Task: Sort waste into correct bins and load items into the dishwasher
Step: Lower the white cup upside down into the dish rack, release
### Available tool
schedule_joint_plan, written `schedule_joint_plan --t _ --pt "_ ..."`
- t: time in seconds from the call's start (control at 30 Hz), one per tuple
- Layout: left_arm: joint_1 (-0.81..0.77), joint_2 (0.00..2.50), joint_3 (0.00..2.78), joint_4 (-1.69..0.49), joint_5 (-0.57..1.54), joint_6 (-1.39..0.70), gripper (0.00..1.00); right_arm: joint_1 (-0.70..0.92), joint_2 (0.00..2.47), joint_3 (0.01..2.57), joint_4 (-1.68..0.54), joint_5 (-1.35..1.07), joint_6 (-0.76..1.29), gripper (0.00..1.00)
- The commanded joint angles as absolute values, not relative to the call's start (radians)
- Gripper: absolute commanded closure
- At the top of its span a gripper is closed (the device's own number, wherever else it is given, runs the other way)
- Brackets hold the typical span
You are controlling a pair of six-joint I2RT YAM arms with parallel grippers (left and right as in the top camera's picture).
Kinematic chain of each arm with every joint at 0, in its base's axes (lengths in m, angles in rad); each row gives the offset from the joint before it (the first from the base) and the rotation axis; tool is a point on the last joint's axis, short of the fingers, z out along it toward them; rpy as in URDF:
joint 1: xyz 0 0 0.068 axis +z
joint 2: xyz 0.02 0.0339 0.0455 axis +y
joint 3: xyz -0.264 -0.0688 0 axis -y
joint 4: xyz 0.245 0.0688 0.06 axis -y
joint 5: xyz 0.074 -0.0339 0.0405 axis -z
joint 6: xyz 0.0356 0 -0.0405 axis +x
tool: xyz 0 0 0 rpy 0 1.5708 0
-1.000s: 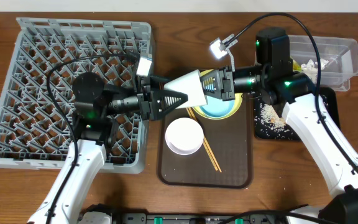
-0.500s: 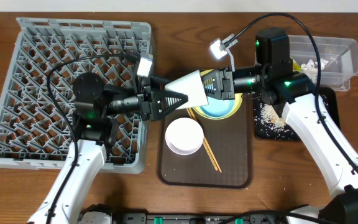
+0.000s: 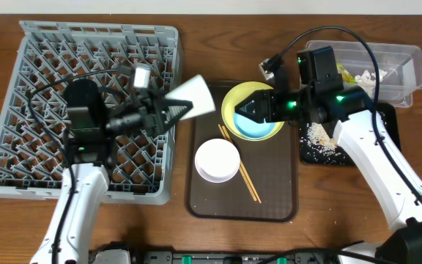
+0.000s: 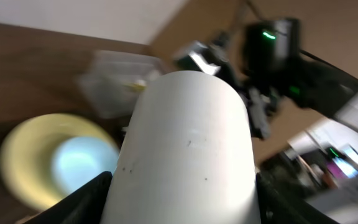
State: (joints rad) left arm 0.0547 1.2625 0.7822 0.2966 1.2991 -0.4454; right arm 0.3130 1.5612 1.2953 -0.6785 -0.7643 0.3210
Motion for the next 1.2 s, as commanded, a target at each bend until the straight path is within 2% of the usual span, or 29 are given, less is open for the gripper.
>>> schedule_joint_plan --t 0.0,0.07,0.23,0.33,0.5,0.53,0.7,0.9,1.17 --pt "0.159 1.268 0.793 0.215 1.174 -0.321 0.62 0.292 1.563 1.3 -0.706 -0.538 0.254 0.52" --pt "0.213 1.267 0.793 0.187 1.133 -0.321 0.63 0.279 1.561 1.302 -0.728 -0.516 0.245 0.52" --pt "0.331 1.251 0.795 0.122 1.061 -0.321 0.74 0.238 1.541 1.317 -0.808 -0.432 0.206 0.52" --pt "0.4 1.236 0.8 0.064 1.021 -0.321 0.77 0.209 1.516 1.325 -0.865 -0.392 0.191 0.52" --pt "0.493 1.211 0.827 -0.124 0.894 -0.311 0.81 0.157 1.45 1.327 -0.936 -0.328 0.176 0.52" --pt "0.505 1.206 0.839 -0.172 0.864 -0.297 0.85 0.145 1.435 1.327 -0.948 -0.311 0.174 0.52" --pt "0.515 1.2 0.953 -0.454 0.68 -0.2 0.9 0.079 1.373 1.328 -1.007 -0.284 0.172 0.52" --pt "0.515 1.2 1.084 -0.758 0.447 -0.176 0.9 0.016 1.353 1.328 -1.08 -0.249 0.155 0.52" --pt "0.496 1.213 1.09 -0.959 0.254 -0.176 0.9 -0.007 1.353 1.328 -1.111 -0.209 0.125 0.52"
